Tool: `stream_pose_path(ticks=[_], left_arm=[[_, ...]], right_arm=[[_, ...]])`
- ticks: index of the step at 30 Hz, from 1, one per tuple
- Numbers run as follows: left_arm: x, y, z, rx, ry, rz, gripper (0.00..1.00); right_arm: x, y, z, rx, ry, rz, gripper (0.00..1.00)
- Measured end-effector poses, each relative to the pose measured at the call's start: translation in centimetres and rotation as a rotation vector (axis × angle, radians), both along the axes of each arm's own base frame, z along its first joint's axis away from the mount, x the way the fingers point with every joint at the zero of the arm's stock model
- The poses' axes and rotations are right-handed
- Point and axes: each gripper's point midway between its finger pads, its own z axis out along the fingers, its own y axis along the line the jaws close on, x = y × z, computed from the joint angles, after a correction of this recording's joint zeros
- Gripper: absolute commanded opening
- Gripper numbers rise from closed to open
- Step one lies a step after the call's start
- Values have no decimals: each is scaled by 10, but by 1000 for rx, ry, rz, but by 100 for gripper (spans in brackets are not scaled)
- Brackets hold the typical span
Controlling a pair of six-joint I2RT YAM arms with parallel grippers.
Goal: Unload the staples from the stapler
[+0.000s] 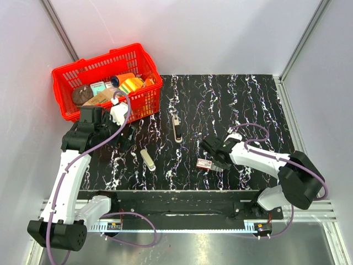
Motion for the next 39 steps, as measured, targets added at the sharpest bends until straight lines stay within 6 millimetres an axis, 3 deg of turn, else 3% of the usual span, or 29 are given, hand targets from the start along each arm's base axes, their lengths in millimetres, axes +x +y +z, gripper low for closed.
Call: stream_pose_path(ticks=[15,27,39], left_arm=[[1,0,-2,1,9,0,99],[1,0,-3,2,13,-1,99],[1,0,-3,3,12,-3,99]], right_arm=[[4,0,-17,-35,35,22,2],[3,0,-16,-33,38,32,1],[7,4,-3,-11,18,39,0]])
